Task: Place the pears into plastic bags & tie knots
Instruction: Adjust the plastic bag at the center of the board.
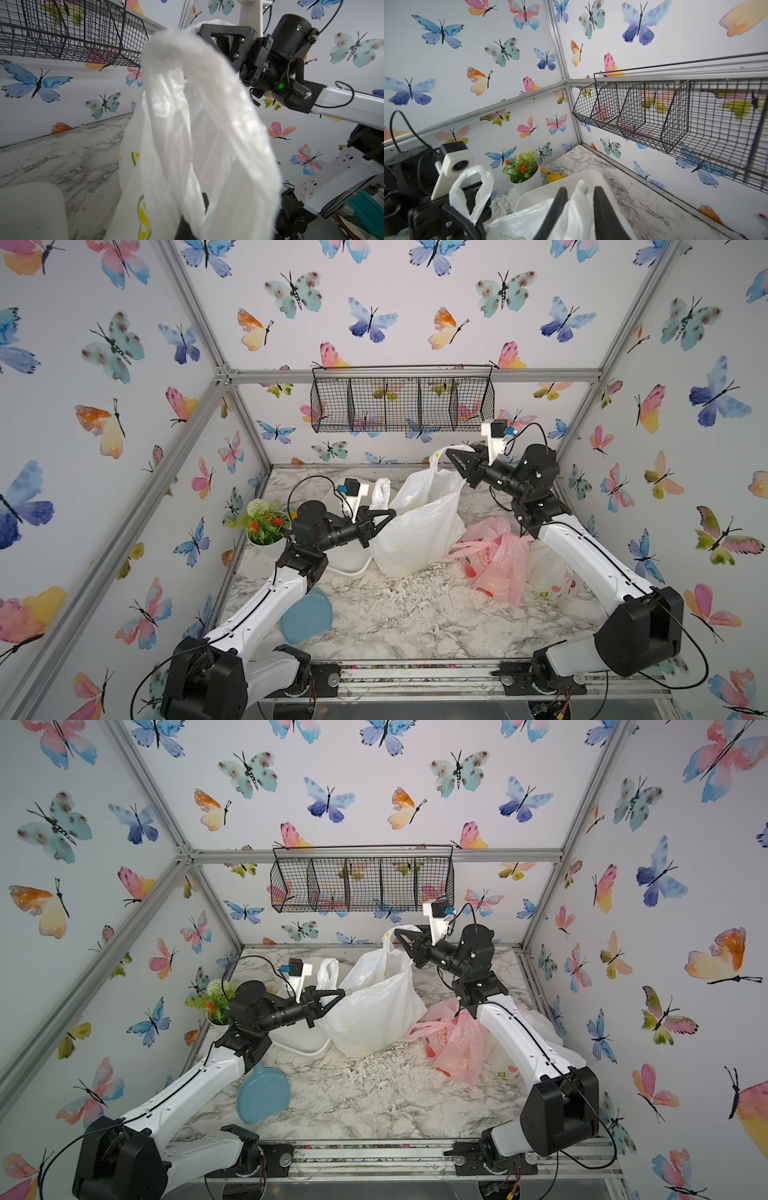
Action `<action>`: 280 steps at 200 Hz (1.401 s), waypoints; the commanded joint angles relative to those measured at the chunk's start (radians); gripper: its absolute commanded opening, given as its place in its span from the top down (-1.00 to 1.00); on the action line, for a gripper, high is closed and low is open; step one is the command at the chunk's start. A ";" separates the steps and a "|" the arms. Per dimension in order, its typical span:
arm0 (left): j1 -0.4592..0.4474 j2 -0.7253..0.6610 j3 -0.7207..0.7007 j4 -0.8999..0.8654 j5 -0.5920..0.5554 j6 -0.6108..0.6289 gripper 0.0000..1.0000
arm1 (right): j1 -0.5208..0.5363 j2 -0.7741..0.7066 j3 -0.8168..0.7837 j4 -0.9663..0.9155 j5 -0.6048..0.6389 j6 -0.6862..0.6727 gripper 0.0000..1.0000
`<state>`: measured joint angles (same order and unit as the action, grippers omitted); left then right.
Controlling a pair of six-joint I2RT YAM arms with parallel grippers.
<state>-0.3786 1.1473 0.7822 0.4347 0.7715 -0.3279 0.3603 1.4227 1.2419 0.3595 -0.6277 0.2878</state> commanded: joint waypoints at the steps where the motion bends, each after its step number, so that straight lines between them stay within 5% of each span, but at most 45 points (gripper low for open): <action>1: 0.006 -0.019 0.063 -0.113 0.006 0.056 1.00 | -0.004 -0.022 -0.066 -0.043 0.052 -0.109 -0.24; 46: 0.051 -0.033 0.120 -0.310 -0.112 0.166 1.00 | -0.007 -0.016 -0.190 -0.053 -0.014 -0.232 -0.95; 89: 0.099 -0.065 0.086 -0.318 -0.095 0.182 1.00 | -0.007 0.104 -0.089 -0.126 -0.092 -0.286 -0.96; 118: 0.109 -0.060 0.104 -0.330 -0.120 0.144 0.95 | -0.007 0.183 -0.025 -0.141 -0.159 -0.215 -0.51; 142: 0.109 -0.081 0.140 -0.334 -0.093 0.079 0.60 | -0.004 0.108 -0.126 0.061 -0.175 -0.080 0.05; 167: 0.109 -0.106 0.232 -0.436 -0.131 0.015 0.04 | 0.002 0.052 -0.141 0.067 -0.141 -0.029 0.52; 194: 0.082 -0.110 0.458 -0.662 -0.346 0.004 0.03 | 0.019 0.010 -0.159 0.066 -0.115 0.005 0.69; 221: -0.073 -0.048 0.652 -0.802 -0.513 0.022 -0.02 | 0.050 -0.034 -0.171 0.035 -0.071 -0.014 0.74; 248: -0.207 0.081 0.736 -0.804 -0.516 -0.039 -0.03 | 0.106 -0.044 -0.151 -0.028 -0.024 -0.075 0.82; 280: -0.224 0.218 0.797 -0.778 -0.413 -0.172 -0.12 | 0.193 -0.055 -0.139 -0.082 0.050 -0.139 0.86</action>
<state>-0.5995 1.2495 1.5730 -0.2893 0.3233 -0.3794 0.5022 1.3918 1.0859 0.3290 -0.6487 0.2092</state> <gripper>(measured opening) 0.529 0.076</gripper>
